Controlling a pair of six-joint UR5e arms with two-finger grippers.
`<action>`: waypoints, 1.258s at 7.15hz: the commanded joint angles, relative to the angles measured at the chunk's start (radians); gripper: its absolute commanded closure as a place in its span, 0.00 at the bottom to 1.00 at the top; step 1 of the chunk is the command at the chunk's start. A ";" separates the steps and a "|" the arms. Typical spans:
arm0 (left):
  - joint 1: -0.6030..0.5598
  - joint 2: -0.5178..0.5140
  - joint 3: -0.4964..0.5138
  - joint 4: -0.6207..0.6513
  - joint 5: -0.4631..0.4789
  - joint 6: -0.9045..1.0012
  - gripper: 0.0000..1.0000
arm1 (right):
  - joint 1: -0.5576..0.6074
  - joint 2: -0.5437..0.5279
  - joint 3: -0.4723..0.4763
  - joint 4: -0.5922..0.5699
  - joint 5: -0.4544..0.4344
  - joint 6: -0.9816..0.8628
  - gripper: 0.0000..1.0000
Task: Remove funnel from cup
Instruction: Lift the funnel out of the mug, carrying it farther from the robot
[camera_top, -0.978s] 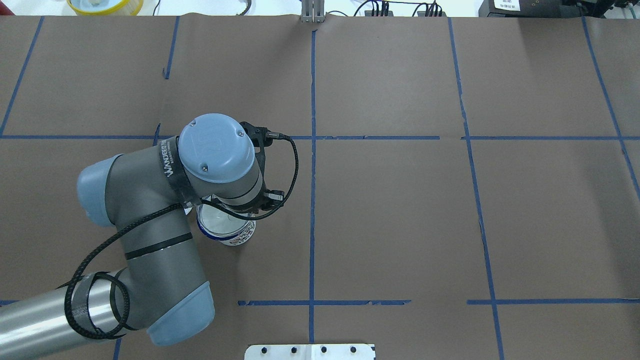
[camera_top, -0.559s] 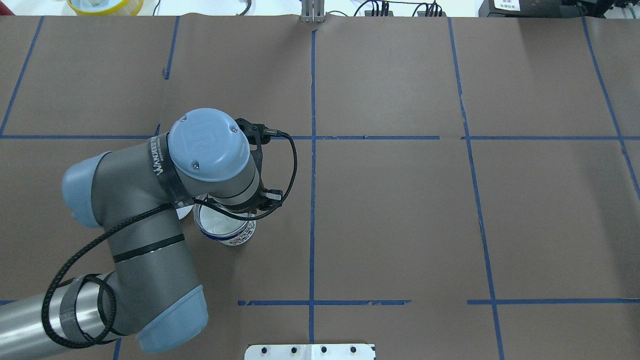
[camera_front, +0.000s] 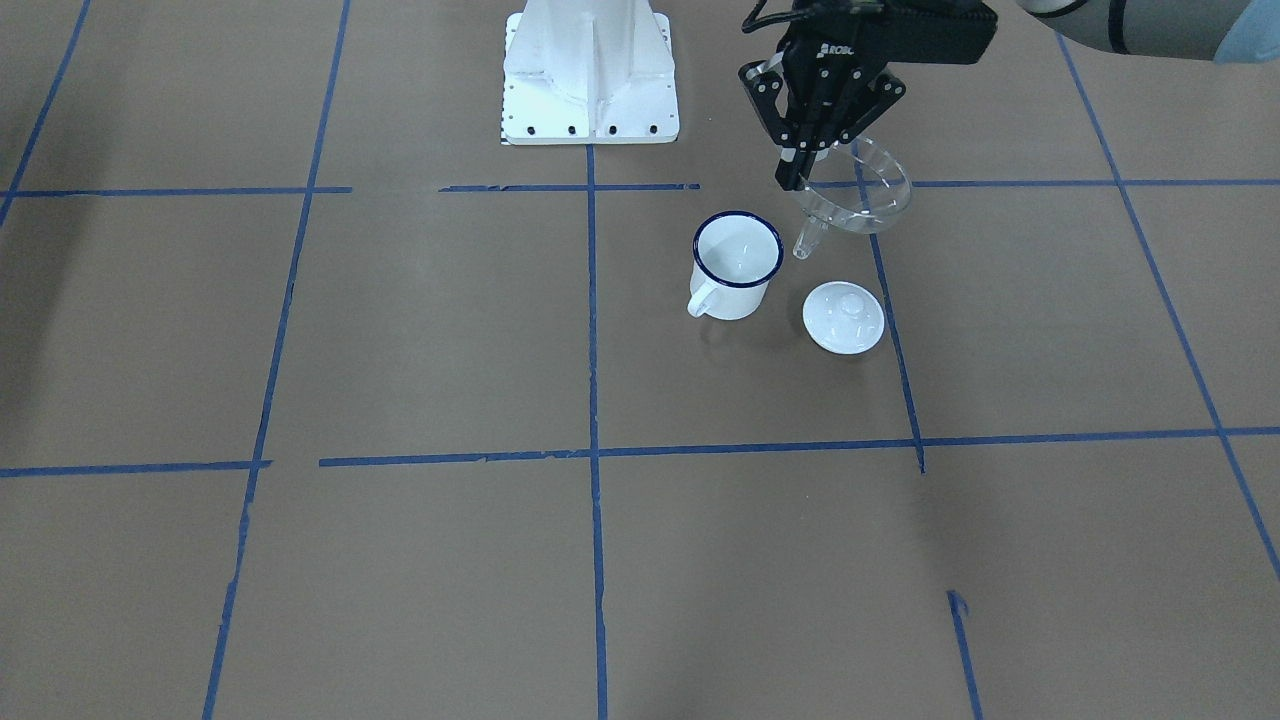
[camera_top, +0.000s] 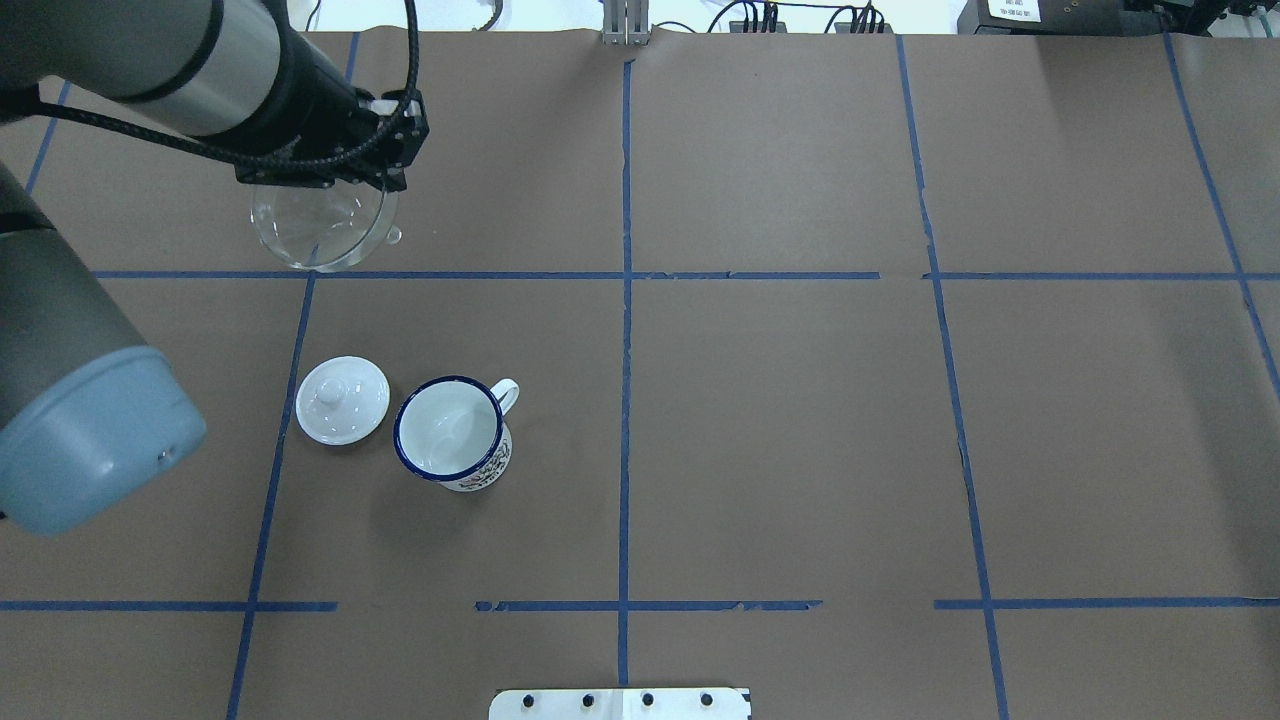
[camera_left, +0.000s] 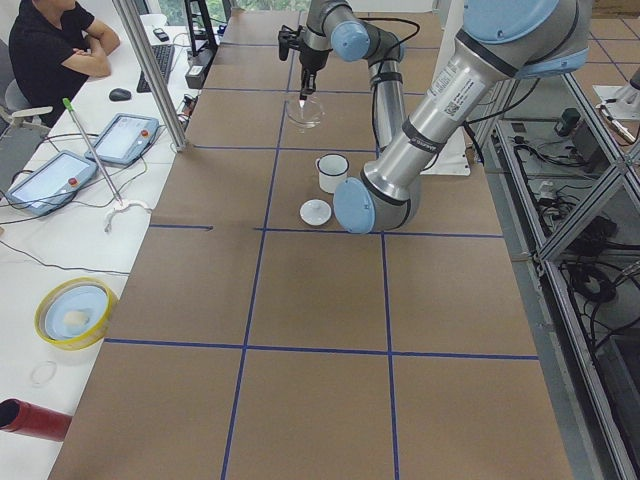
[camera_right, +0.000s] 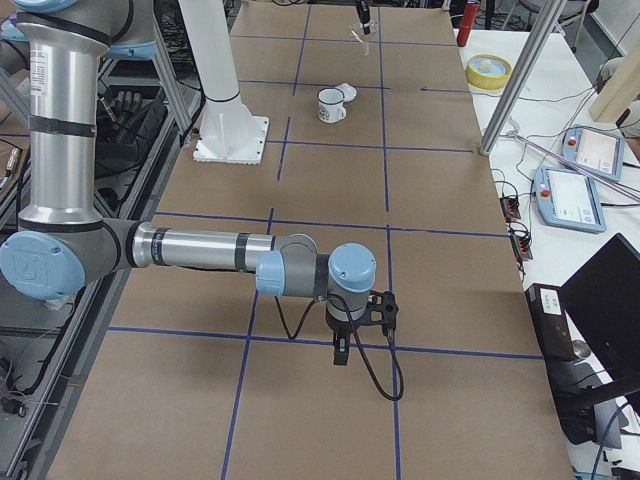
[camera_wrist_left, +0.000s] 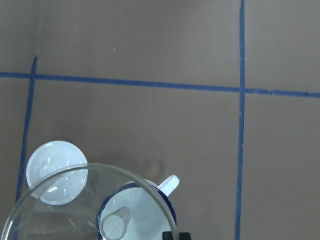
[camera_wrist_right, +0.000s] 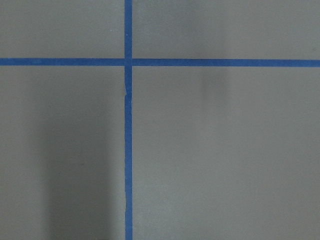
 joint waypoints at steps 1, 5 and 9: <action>-0.047 0.050 0.138 -0.367 0.139 -0.257 1.00 | 0.000 0.000 0.000 0.000 0.000 0.000 0.00; 0.008 0.055 0.464 -0.724 0.422 -0.605 1.00 | 0.000 0.000 0.000 0.000 0.000 0.000 0.00; 0.237 0.095 0.784 -1.135 0.898 -0.980 1.00 | 0.000 0.000 0.000 0.000 0.000 0.000 0.00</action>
